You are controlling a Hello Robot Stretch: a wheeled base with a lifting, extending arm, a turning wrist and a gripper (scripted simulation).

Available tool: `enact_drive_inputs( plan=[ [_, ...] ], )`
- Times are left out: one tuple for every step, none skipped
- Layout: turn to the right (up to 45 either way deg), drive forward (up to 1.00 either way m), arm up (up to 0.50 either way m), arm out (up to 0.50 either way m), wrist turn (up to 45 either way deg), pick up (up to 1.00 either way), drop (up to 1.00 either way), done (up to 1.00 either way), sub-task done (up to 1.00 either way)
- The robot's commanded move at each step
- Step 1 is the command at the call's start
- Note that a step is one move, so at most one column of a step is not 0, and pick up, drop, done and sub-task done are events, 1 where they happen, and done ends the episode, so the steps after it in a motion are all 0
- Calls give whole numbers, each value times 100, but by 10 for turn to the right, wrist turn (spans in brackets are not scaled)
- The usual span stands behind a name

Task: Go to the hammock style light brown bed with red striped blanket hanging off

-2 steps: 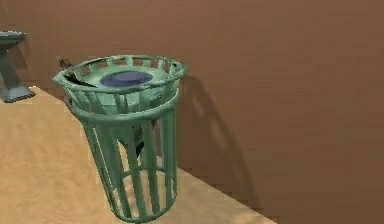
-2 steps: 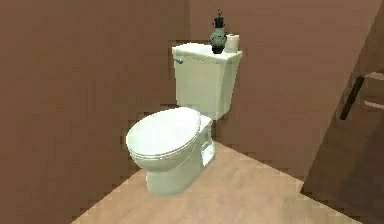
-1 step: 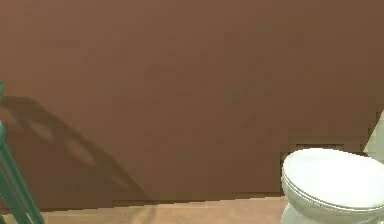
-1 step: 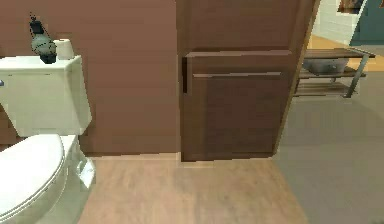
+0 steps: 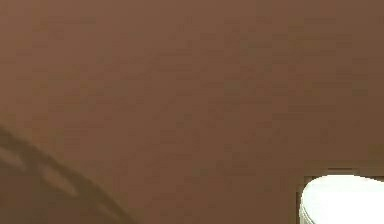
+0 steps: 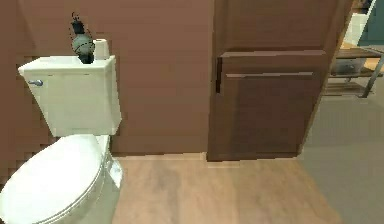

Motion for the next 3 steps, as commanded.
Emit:
enact_drive_inputs(
  plan=[
    [-450,0,0,0,0,0,0,0,0],
    [-450,0,0,0,0,0,0,0,0],
    [-30,0,0,0,0,0,0,0,0]
  ],
)
